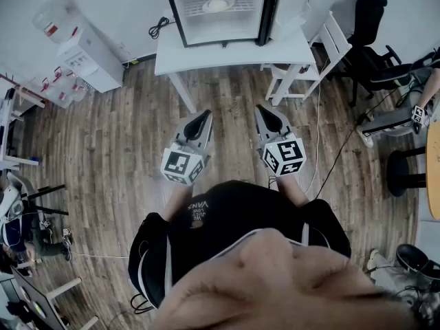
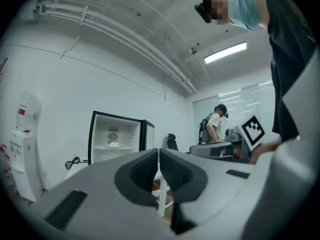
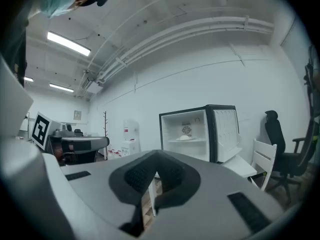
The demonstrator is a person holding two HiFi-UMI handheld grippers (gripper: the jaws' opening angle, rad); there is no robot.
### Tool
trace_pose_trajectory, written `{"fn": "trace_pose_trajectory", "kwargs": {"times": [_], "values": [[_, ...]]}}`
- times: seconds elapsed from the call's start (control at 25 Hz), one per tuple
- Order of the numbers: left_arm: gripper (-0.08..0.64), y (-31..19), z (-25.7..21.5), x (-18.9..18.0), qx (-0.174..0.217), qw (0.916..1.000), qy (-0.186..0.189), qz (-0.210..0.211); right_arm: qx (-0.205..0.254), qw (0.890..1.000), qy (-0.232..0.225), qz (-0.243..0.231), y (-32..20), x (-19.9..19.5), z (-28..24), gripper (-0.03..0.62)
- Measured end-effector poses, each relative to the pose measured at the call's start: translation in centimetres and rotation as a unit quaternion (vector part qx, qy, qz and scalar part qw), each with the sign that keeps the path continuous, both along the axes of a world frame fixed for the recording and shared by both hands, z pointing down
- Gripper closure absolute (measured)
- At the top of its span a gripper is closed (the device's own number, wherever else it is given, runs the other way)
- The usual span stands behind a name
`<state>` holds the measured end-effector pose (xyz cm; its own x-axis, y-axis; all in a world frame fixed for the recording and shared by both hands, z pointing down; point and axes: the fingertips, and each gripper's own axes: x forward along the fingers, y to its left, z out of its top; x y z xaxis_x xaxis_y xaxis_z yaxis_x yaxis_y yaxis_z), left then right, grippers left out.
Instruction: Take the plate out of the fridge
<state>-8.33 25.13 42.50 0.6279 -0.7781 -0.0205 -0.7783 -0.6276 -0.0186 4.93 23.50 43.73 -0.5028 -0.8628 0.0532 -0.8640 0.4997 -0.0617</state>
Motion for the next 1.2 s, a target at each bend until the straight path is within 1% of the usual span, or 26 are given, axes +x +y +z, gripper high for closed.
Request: {"fn": "trace_pose_trajectory", "kwargs": {"times": [0.16,0.28,0.44,0.72,0.88,1.2], "values": [[0.540,-0.1,0.4,0.4,-0.005,1.0000,-0.001,0.001,-0.001,1.000,0.002,-0.002,-0.2,0.3,0.2,0.581],[0.541,-0.2,0.5,0.5,-0.007,1.0000,0.000,0.000,0.000,1.000,-0.004,-0.007,-0.3,0.4,0.2,0.580],[0.540,-0.5,0.6,0.8,-0.007,0.9999,0.002,-0.007,0.005,1.000,-0.014,-0.016,-0.6,0.7,0.1,0.580],[0.540,-1.0,0.9,1.5,-0.008,0.9998,0.005,-0.019,-0.004,1.000,-0.019,-0.023,-1.5,1.9,0.6,0.580],[0.540,-1.7,1.3,2.0,-0.015,0.9993,0.015,-0.031,-0.004,0.999,-0.014,-0.034,-2.1,2.6,0.8,0.580],[0.540,-2.2,1.8,3.0,-0.014,0.9978,0.015,-0.063,-0.005,0.998,-0.009,-0.061,-3.2,4.3,1.0,0.580]]}}
